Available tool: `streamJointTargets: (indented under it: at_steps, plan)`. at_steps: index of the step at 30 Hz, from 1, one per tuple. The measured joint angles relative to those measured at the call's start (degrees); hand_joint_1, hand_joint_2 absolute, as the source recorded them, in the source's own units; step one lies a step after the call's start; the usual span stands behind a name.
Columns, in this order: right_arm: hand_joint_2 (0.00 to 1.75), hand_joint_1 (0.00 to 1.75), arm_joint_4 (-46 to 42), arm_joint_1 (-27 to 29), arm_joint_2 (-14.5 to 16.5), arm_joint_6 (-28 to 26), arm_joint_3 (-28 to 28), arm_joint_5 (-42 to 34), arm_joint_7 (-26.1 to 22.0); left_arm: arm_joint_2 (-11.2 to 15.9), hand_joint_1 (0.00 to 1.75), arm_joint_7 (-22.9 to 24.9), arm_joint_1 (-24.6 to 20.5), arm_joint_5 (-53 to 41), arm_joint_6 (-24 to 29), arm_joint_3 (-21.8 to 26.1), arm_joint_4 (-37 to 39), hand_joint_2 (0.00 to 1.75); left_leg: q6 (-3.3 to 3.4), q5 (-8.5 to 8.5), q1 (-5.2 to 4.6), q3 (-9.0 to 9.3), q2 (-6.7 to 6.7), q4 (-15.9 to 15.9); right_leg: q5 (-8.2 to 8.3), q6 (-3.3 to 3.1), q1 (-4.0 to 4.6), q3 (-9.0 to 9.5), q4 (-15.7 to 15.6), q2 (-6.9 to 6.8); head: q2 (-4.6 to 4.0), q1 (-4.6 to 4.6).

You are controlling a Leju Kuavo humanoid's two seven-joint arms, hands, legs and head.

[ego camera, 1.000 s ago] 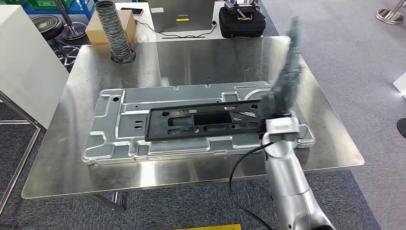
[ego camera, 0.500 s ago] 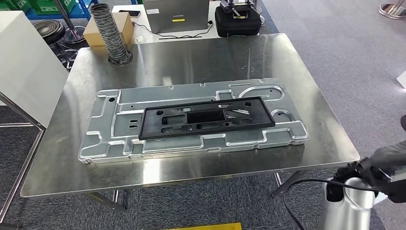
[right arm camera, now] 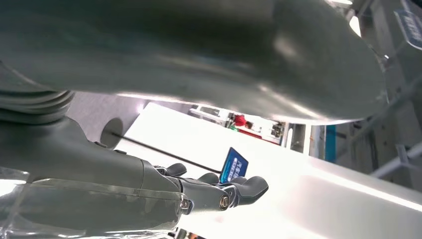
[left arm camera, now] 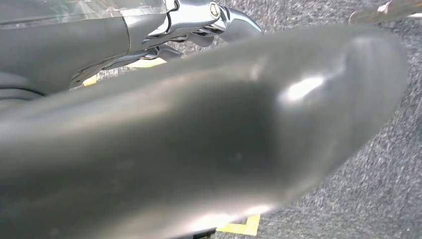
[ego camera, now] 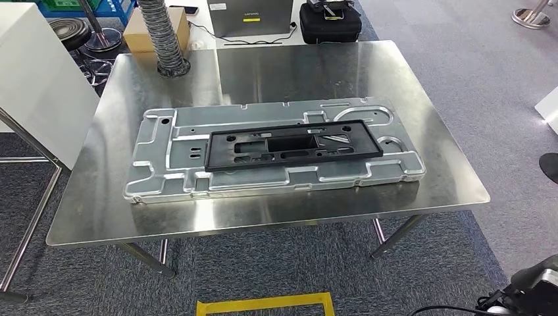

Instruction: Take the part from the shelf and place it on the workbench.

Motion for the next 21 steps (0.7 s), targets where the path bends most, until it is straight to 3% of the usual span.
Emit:
streamJointTargets:
  at_steps: [2, 3, 6, 7, 8, 10, 11, 12, 13, 15, 17, 18, 19, 21]
  plan:
    - [0.00, 0.00, 1.22, 0.09, -0.38, -0.09, -0.05, 2.16, -0.01, -0.10, 0.00, 0.04, -0.07, 0.00, -0.04, 0.00, 0.00, 0.00, -0.57, 0.67, -0.09, -0.65, -0.04, 0.35, 0.67, -0.55, 0.22, 5.02, -7.38, 0.05, 0.00, -0.03]
    - [0.00, 0.00, 2.17, 0.11, -0.56, -0.26, -0.21, 3.82, -0.02, -0.14, 0.00, 0.10, -0.11, 0.00, -0.04, 0.00, 0.00, 0.00, -0.92, 1.04, -0.09, -0.75, -0.06, 0.41, 0.46, -0.90, 0.42, 6.20, -9.35, 0.08, 0.00, 0.04]
    - [0.00, 0.00, 6.70, 0.22, -0.73, -0.56, -1.70, 10.13, -0.01, -0.24, 0.00, 0.61, -0.06, 0.00, 0.05, 0.03, 0.00, 0.00, -1.99, 1.65, 0.01, -1.12, -0.20, 0.37, 1.45, -2.11, 0.56, 5.61, -10.19, -0.02, 0.00, 0.23]
    - [0.00, 0.00, 8.63, 0.25, -0.68, -0.46, -2.52, 12.17, -0.01, -0.29, 0.00, 0.85, 0.02, 0.00, 0.11, 0.06, 0.00, 0.00, -2.27, 0.45, 0.05, -1.60, -0.26, 1.17, 2.11, -2.55, 0.44, 5.03, -10.31, -0.12, 0.00, 0.16]
    - [0.00, 0.00, 10.71, 0.33, -0.62, -0.34, -3.46, 14.05, 0.00, -0.36, 0.00, 1.08, 0.11, 0.00, 0.18, 0.10, 0.00, 0.00, -2.52, -1.89, 0.10, -2.31, -0.32, 3.09, 2.83, -2.93, 0.32, 4.28, -10.47, -0.22, 0.00, 0.11]
    - [0.00, 0.00, 14.55, 0.67, -0.40, -0.40, -5.23, 16.83, 0.00, -0.54, 0.00, 1.41, 0.19, 0.00, 0.23, 0.19, 0.00, 0.00, -2.89, -7.98, 0.27, -3.90, -0.33, 9.74, 4.13, -3.34, 0.41, 2.61, -10.44, -0.33, -0.01, -0.02]
    - [0.00, 0.00, 16.36, 0.93, -0.25, -0.69, -5.99, 17.76, 0.00, -0.60, 0.00, 1.50, 0.21, 0.00, 0.23, 0.21, 0.00, 0.00, -3.01, -9.95, 0.31, -4.37, -0.32, 13.27, 4.75, -3.39, 0.51, 1.76, -10.40, -0.36, -0.01, -0.03]
    - [0.00, 0.00, 18.47, 1.08, -0.09, -1.09, -6.77, 18.67, 0.00, -0.62, 0.00, 1.60, 0.24, 0.00, 0.23, 0.23, 0.00, 0.00, -3.03, -10.37, 0.31, -4.22, -0.33, 15.65, 5.38, -3.40, 0.62, 0.92, -10.33, -0.38, -0.01, -0.02]
    - [0.00, 0.00, 21.15, 1.10, 0.03, -1.52, -7.72, 19.77, 0.00, -0.63, 0.00, 1.72, 0.26, 0.00, 0.23, 0.24, 0.00, 0.00, -2.93, -9.47, 0.30, -3.23, -0.33, 16.26, 5.99, -3.38, 0.73, 0.09, -10.25, -0.39, 0.00, -0.03]
    - [0.00, 0.00, 27.72, 0.88, 0.11, -2.09, -10.19, 22.11, 0.00, -0.63, 0.00, 1.92, 0.22, 0.00, 0.20, 0.24, 0.00, 0.00, -2.34, -6.22, 0.13, 1.56, -0.36, 11.56, 7.10, -3.24, 0.96, -1.38, -10.03, -0.39, 0.00, -0.03]
    - [0.00, 0.00, 34.09, 0.77, 0.09, -2.12, -12.63, 23.87, -0.01, -0.61, 0.00, 1.97, 0.03, 0.00, 0.14, 0.24, 0.00, 0.00, -1.58, -5.86, -0.27, 7.86, -0.36, 2.63, 8.00, -2.90, 1.19, -2.32, -9.75, -0.47, 0.00, 0.01]
    - [0.00, 0.00, 37.31, 0.56, -0.02, -1.96, -13.65, 24.64, -0.01, -0.61, 0.00, 1.95, -0.05, 0.00, 0.10, 0.24, 0.00, 0.00, -1.31, -6.42, -0.47, 9.82, -0.35, -0.61, 8.52, -2.66, 1.20, -2.54, -9.73, -0.52, 0.00, 0.02]
    - [0.00, 0.00, 40.84, 0.18, -0.25, -1.79, -14.63, 25.44, 0.00, -0.60, 0.00, 1.93, -0.10, 0.00, 0.05, 0.24, 0.00, 0.00, -1.08, -6.88, -0.62, 10.77, -0.32, -2.51, 9.06, -2.36, 1.16, -2.66, -9.82, -0.57, 0.00, 0.02]
    - [0.00, 0.00, 48.07, -0.67, -0.80, -1.70, -16.42, 27.43, 0.40, -0.66, 0.00, 1.89, -0.12, 0.00, 0.01, 0.24, 0.00, 0.00, -0.51, -6.01, -0.58, 10.37, -0.14, -3.36, 9.82, -1.70, 0.98, -2.85, -10.11, -0.50, -0.01, 0.01]
